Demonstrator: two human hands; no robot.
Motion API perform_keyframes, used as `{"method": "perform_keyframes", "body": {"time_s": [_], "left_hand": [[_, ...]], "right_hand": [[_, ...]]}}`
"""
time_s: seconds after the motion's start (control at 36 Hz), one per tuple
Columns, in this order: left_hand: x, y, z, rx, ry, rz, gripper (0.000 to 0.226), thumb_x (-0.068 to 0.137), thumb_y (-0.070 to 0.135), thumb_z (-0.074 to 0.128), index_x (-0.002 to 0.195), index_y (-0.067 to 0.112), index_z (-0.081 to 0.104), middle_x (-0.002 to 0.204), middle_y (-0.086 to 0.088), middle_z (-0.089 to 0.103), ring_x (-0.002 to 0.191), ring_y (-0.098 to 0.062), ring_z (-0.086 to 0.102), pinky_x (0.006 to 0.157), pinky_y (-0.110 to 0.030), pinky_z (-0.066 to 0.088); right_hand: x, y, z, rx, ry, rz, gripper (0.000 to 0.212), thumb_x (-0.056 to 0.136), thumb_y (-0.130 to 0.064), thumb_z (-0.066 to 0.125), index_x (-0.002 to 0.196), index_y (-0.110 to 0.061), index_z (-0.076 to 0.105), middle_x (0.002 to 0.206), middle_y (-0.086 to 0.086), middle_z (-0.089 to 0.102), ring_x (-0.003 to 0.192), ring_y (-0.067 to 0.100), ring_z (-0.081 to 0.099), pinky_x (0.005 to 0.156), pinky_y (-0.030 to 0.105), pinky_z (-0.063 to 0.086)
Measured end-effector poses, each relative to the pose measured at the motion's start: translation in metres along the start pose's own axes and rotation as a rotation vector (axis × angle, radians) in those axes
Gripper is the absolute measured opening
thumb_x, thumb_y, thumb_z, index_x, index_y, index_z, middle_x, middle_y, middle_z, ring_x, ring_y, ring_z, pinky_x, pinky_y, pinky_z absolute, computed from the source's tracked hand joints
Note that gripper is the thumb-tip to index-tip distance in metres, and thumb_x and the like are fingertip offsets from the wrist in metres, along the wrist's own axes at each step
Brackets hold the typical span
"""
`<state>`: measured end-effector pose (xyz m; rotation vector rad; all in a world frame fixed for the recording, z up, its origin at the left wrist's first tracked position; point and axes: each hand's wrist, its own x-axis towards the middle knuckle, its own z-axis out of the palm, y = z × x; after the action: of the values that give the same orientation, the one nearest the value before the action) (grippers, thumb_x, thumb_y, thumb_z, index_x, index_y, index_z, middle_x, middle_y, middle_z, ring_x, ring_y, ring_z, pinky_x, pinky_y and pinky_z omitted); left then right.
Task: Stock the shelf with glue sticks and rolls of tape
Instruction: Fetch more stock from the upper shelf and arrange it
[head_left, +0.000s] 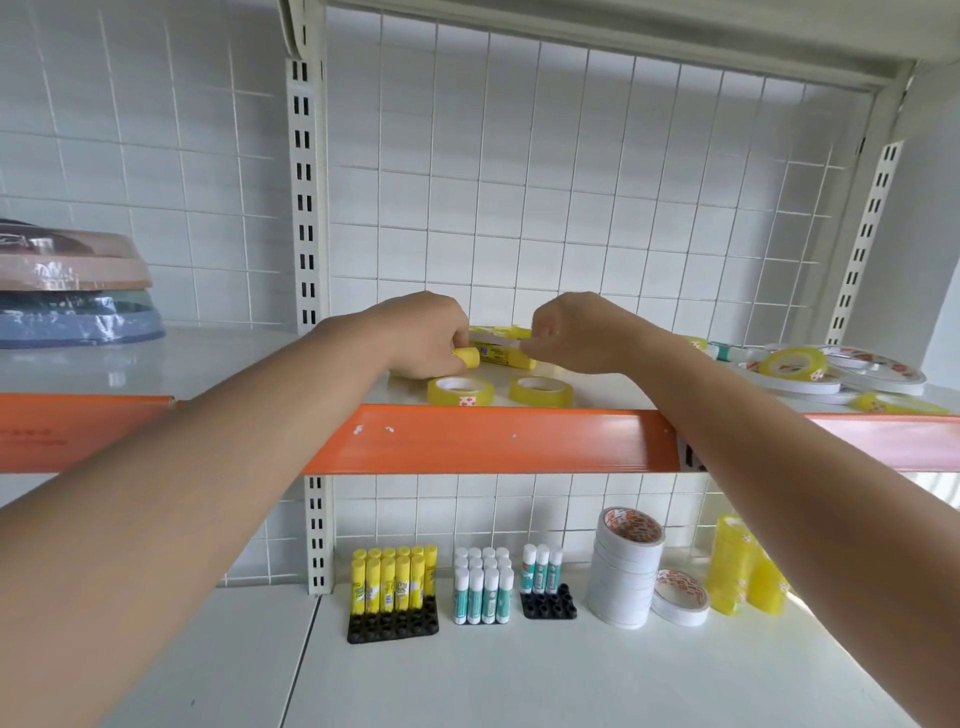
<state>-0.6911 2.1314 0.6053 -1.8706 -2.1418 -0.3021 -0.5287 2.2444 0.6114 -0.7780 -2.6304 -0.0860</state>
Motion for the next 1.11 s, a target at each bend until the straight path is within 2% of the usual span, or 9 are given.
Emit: {"method": "perform_keyframes", "body": {"time_s": [0.06, 0.19, 0.39, 0.56, 0.67, 0.78, 0.92, 0.97, 1.11], "left_hand": [[0.000, -0.001, 0.001, -0.001, 0.003, 0.003, 0.030, 0.091, 0.028, 0.059, 0.118, 0.015, 0.064, 0.080, 0.011, 0.043, 0.087, -0.017, 0.046, 0.070, -0.027, 0.035], [-0.001, 0.000, 0.001, -0.001, 0.008, 0.007, 0.027, 0.090, 0.027, 0.059, 0.114, 0.015, 0.064, 0.080, 0.011, 0.045, 0.087, -0.019, 0.048, 0.071, -0.028, 0.039], [0.001, 0.000, 0.002, -0.036, 0.065, 0.019, 0.021, 0.090, 0.025, 0.059, 0.109, 0.016, 0.064, 0.077, 0.013, 0.040, 0.082, -0.018, 0.044, 0.067, -0.028, 0.034], [-0.002, 0.007, -0.003, -0.102, 0.194, 0.008, 0.019, 0.091, 0.030, 0.059, 0.106, 0.018, 0.063, 0.091, 0.005, 0.044, 0.086, -0.020, 0.049, 0.076, -0.033, 0.043], [-0.008, 0.017, -0.018, -0.092, 0.351, 0.041, 0.020, 0.092, 0.029, 0.057, 0.108, 0.020, 0.062, 0.101, 0.002, 0.050, 0.092, -0.023, 0.054, 0.079, -0.036, 0.046], [-0.023, 0.029, -0.040, -0.176, 0.530, 0.119, 0.020, 0.091, 0.025, 0.061, 0.108, 0.016, 0.064, 0.096, 0.001, 0.053, 0.089, -0.023, 0.055, 0.081, -0.038, 0.046], [-0.060, 0.061, -0.050, -0.371, 0.681, 0.188, 0.016, 0.089, 0.018, 0.065, 0.105, 0.015, 0.066, 0.098, 0.002, 0.059, 0.084, -0.013, 0.056, 0.070, -0.021, 0.045], [-0.081, 0.077, -0.046, -0.451, 0.708, 0.216, 0.015, 0.088, 0.016, 0.067, 0.102, 0.018, 0.066, 0.094, 0.006, 0.060, 0.083, -0.007, 0.057, 0.067, -0.016, 0.046], [-0.131, 0.109, -0.021, -0.555, 0.700, 0.267, 0.021, 0.084, 0.021, 0.065, 0.105, 0.021, 0.067, 0.097, 0.014, 0.062, 0.087, -0.004, 0.059, 0.071, -0.024, 0.049]], "right_hand": [[0.000, 0.003, 0.002, -0.011, -0.004, 0.019, 0.026, 0.093, -0.037, 0.055, 0.093, -0.011, 0.060, 0.094, 0.002, 0.057, 0.090, 0.021, 0.050, 0.071, 0.030, 0.039], [0.001, -0.001, 0.005, 0.070, -0.092, 0.002, 0.026, 0.091, -0.039, 0.059, 0.112, -0.023, 0.062, 0.108, -0.003, 0.059, 0.101, 0.018, 0.054, 0.088, 0.032, 0.045], [-0.007, 0.006, 0.002, 0.080, -0.023, 0.035, 0.021, 0.086, -0.024, 0.062, 0.106, -0.021, 0.065, 0.100, -0.002, 0.061, 0.088, 0.017, 0.055, 0.075, 0.029, 0.046], [-0.019, 0.005, -0.010, 0.261, 0.238, 0.110, 0.016, 0.087, -0.023, 0.057, 0.098, -0.018, 0.068, 0.080, -0.004, 0.057, 0.066, 0.015, 0.052, 0.058, 0.027, 0.041], [-0.038, 0.003, -0.018, 0.263, 0.437, 0.042, 0.018, 0.091, -0.018, 0.052, 0.092, -0.013, 0.069, 0.090, 0.004, 0.064, 0.083, 0.021, 0.058, 0.071, 0.029, 0.043], [-0.065, 0.000, -0.032, 0.311, 0.595, -0.018, 0.016, 0.094, -0.018, 0.052, 0.095, -0.017, 0.068, 0.089, 0.001, 0.061, 0.078, 0.017, 0.061, 0.076, 0.026, 0.047], [-0.108, -0.009, -0.046, 0.484, 0.653, -0.015, 0.016, 0.099, -0.020, 0.048, 0.101, -0.016, 0.063, 0.087, 0.001, 0.064, 0.068, 0.007, 0.064, 0.076, 0.039, 0.055], [-0.130, -0.012, -0.044, 0.567, 0.646, -0.040, 0.014, 0.100, -0.019, 0.046, 0.102, -0.017, 0.060, 0.080, -0.001, 0.068, 0.069, 0.005, 0.066, 0.074, 0.035, 0.056], [-0.180, -0.017, -0.026, 0.639, 0.624, -0.148, 0.014, 0.101, -0.016, 0.047, 0.108, -0.026, 0.054, 0.079, -0.008, 0.069, 0.070, 0.005, 0.067, 0.065, 0.012, 0.049]]}}
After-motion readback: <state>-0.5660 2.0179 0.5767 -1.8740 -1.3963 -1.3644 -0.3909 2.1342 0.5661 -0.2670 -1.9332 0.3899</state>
